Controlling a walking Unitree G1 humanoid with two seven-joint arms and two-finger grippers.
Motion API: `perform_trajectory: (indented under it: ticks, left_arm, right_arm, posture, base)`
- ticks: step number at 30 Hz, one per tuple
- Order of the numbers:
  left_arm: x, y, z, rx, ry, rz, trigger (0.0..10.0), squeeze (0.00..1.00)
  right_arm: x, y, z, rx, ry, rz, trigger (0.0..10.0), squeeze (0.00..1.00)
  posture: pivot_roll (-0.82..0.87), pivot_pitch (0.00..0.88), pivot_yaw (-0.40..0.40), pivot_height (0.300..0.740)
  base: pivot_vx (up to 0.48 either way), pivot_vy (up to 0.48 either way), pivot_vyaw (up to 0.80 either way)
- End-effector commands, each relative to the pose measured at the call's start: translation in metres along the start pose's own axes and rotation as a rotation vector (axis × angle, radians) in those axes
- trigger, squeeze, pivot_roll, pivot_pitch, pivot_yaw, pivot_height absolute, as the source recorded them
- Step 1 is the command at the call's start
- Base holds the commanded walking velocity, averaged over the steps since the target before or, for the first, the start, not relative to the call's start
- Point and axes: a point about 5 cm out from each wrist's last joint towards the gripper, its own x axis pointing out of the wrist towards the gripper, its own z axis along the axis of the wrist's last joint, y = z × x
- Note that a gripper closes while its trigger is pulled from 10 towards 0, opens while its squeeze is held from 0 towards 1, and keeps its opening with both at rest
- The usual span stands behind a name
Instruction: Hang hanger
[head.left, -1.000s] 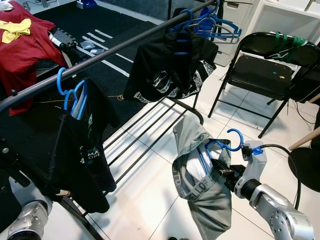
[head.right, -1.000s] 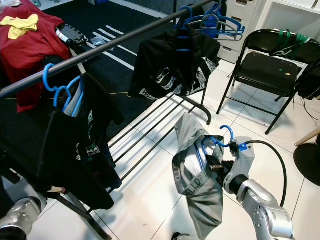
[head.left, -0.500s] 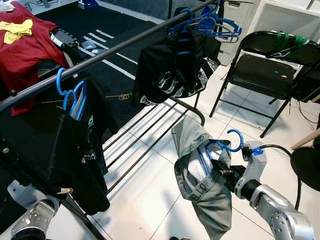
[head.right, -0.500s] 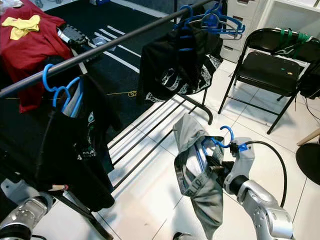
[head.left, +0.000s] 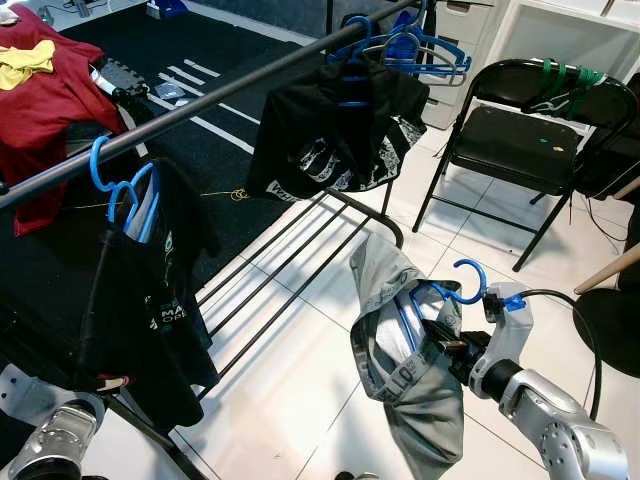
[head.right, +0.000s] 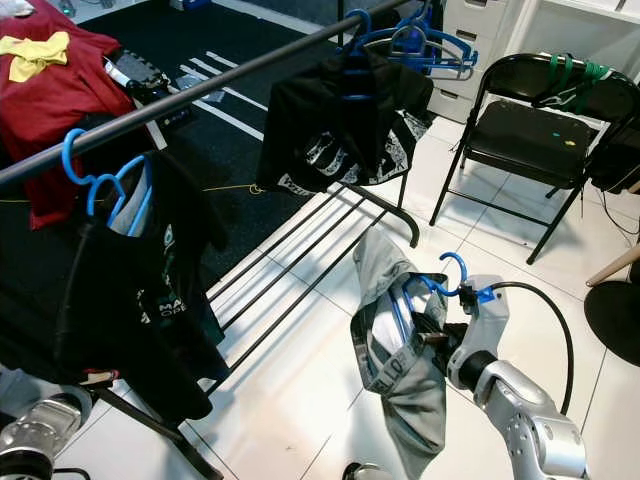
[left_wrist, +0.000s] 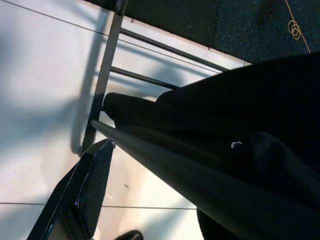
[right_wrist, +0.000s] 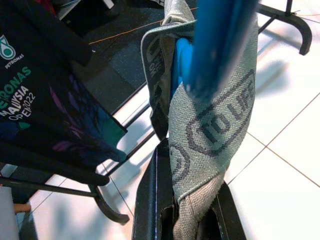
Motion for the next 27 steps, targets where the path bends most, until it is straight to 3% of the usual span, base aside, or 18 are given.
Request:
perform_trajectory:
  ticks: [1,2,3,7,12,15,19,22,25,26,27]
  left_arm:
    - [-0.001,0.012,0.007,0.052,0.019,0.020,10.0,0.00]
    - [-0.002,0.013,0.000,0.096,0.075,0.004,10.0,0.00]
    - [-0.003,0.015,-0.003,0.191,0.120,-0.002,10.0,0.00]
    - [-0.004,0.018,-0.005,0.280,0.165,-0.014,10.0,0.00]
    - [-0.005,0.015,-0.004,0.265,0.195,-0.065,10.0,0.00]
    - [-0.006,0.006,-0.009,0.270,0.221,-0.140,10.0,0.00]
    - [-0.007,0.005,-0.011,0.282,0.227,-0.142,10.0,0.00]
    - [-0.006,0.018,-0.001,0.434,0.194,-0.060,10.0,0.00]
    - [-0.006,0.021,0.002,0.473,0.192,-0.048,10.0,0.00]
    - [-0.007,0.022,0.005,0.518,0.228,-0.073,10.0,0.00]
    - [-0.008,0.024,0.009,0.627,0.255,-0.096,10.0,0.00]
  right_arm:
    - [-0.004,0.001,0.000,0.006,-0.004,0.007,10.0,0.00]
    - [-0.005,0.001,0.000,0.006,-0.003,0.007,10.0,0.00]
    - [-0.005,0.000,-0.001,0.006,-0.002,0.006,10.0,0.00]
    - [-0.006,-0.001,-0.001,0.006,0.000,0.004,10.0,0.00]
    - [-0.005,-0.001,-0.001,0.007,0.001,0.003,10.0,0.00]
    - [-0.004,0.000,-0.001,0.007,0.002,0.007,10.0,0.00]
    - [-0.004,0.000,-0.001,0.007,0.002,0.007,10.0,0.00]
    - [-0.006,-0.003,0.000,0.002,0.003,0.001,10.0,0.00]
    - [-0.007,-0.003,0.000,0.001,0.004,-0.002,10.0,0.00]
    - [-0.008,-0.005,-0.001,-0.004,0.011,-0.010,10.0,0.00]
    - [-0.009,-0.006,-0.002,-0.007,0.019,-0.017,10.0,0.00]
  posture:
    - [-0.03,0.216,0.038,0.740]
    - [-0.04,0.215,0.039,0.740]
    - [-0.04,0.215,0.039,0.740]
    - [-0.03,0.217,0.040,0.740]
    - [-0.03,0.217,0.040,0.740]
    - [-0.03,0.215,0.040,0.740]
    - [-0.03,0.212,0.039,0.740]
    - [-0.04,0.211,0.040,0.740]
    - [-0.04,0.211,0.040,0.740]
    - [-0.04,0.211,0.040,0.740]
    - [-0.04,0.211,0.040,0.740]
  base:
    - [0.000,0.000,0.00]
    - [0.000,0.000,0.00]
    - [0.000,0.000,0.00]
    - [0.000,0.000,0.00]
    - [0.000,0.000,0.00]
    - [0.000,0.000,0.00]
    - [0.000,0.000,0.00]
    - [0.000,0.000,0.00]
    - [0.000,0.000,0.00]
    - [0.000,0.000,0.00]
    - [0.000,0.000,0.00]
